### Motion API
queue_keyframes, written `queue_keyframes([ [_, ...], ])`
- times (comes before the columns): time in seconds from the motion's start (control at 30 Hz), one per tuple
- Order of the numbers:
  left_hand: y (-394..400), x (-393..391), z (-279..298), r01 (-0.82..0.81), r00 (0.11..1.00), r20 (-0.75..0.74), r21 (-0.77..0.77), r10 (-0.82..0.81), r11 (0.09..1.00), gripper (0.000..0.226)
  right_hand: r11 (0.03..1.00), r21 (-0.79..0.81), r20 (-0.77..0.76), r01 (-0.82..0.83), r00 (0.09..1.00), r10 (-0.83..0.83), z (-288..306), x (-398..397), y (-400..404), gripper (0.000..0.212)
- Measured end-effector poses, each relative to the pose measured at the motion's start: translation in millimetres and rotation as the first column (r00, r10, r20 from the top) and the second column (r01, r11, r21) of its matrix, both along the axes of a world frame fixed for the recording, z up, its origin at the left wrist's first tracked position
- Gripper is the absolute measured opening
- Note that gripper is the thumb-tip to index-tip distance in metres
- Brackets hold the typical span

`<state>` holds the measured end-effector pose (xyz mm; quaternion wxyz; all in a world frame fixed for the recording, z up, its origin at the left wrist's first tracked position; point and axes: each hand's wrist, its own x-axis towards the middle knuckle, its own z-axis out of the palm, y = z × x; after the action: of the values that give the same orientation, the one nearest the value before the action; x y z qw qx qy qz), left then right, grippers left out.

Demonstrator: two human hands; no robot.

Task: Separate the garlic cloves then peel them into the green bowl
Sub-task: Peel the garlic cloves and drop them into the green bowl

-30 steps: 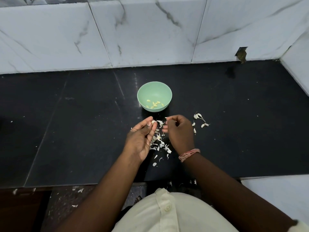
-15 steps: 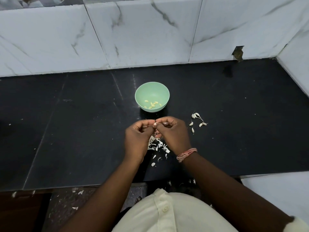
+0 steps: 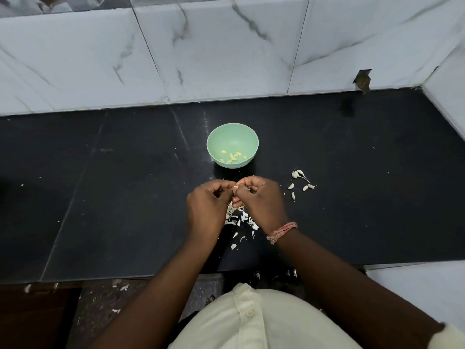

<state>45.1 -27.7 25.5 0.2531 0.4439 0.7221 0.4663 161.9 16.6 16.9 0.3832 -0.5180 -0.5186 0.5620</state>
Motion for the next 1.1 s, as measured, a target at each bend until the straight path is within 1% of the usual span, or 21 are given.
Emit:
queue_keyframes([
  [0.07,0,-1,3,-0.015,1.0,0.017,-0.017,0.015,1.0,0.012,1.0,-0.004,-0.025,-0.01,1.0,0.01,-1,0,0,0.008],
  [0.13,-2,0,5,-0.015,0.997,0.079,-0.017,0.017,1.0,0.013,1.0,0.0,-0.027,-0.014,1.0,0.014,0,-1,1,0.007],
  [0.3,-4,-3,9,0.065,0.985,0.156,0.031,-0.069,0.997,0.011,1.0,-0.005,-0.085,-0.022,0.996,0.021,8,3,4,0.009],
  [0.43,-5,-6,10,0.129,0.951,0.275,0.058,-0.14,0.99,0.013,0.997,-0.069,-0.142,-0.041,0.989,0.03,8,4,6,0.012],
  [0.5,-4,-8,9,0.135,0.921,0.36,0.069,-0.151,0.988,0.013,0.994,-0.1,-0.169,-0.053,0.985,0.035,8,4,6,0.013],
  [0.57,-2,-11,6,0.138,0.862,0.482,0.076,-0.157,0.988,0.012,0.991,-0.111,-0.179,-0.079,0.982,0.058,8,5,7,0.014],
  [0.67,2,-10,1,0.16,0.787,0.596,0.05,-0.158,0.986,0.012,0.986,-0.114,-0.179,-0.119,0.979,0.098,10,6,7,0.015],
  [0.7,2,-10,-1,0.164,0.749,0.644,0.042,-0.152,0.986,0.013,0.986,-0.118,-0.178,-0.121,0.979,0.099,11,5,6,0.015],
  [0.83,3,-12,-5,0.166,0.511,0.851,0.039,-0.12,0.985,0.013,0.981,-0.158,-0.211,-0.114,0.974,0.079,13,3,5,0.016],
  [0.93,3,-11,-3,0.152,0.374,0.924,0.021,-0.077,0.988,0.018,0.98,-0.182,-0.242,-0.082,0.97,0.036,13,2,6,0.016],
  [1.0,3,-10,0,0.123,0.314,0.949,0.001,-0.04,0.992,0.021,0.987,-0.15,-0.198,-0.065,0.98,0.034,11,4,8,0.014],
  [1.1,4,-10,0,0.046,0.224,0.974,-0.043,0.031,0.998,0.017,0.994,-0.105,-0.12,-0.027,0.993,0.015,8,9,10,0.018],
])
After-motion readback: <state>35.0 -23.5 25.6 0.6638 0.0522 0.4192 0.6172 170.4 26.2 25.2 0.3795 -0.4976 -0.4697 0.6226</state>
